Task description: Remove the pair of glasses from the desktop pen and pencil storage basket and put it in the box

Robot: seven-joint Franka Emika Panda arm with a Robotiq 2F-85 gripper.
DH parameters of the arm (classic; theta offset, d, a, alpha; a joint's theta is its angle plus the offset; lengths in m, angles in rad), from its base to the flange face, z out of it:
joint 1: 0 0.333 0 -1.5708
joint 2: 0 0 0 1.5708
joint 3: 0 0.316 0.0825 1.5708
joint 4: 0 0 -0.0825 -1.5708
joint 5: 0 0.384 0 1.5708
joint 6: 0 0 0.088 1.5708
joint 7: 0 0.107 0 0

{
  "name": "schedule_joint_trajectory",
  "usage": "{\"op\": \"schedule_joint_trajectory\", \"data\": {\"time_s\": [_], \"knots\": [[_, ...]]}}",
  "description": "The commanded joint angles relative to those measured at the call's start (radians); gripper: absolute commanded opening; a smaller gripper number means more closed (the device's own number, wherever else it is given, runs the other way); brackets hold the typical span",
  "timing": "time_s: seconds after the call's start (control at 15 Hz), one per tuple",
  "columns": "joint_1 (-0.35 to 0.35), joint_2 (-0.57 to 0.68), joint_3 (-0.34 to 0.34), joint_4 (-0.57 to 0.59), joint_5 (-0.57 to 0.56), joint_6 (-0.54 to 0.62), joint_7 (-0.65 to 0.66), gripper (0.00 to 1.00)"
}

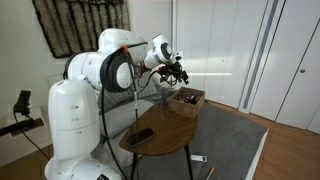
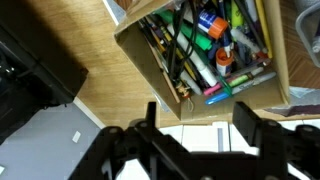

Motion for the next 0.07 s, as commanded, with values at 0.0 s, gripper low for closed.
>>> {"op": "schedule_joint_trajectory", "data": {"time_s": [0.0], "knots": [[-0.017, -0.009, 0.03, -0.002, -0.021, 0.036, -0.003, 0.92]]}}
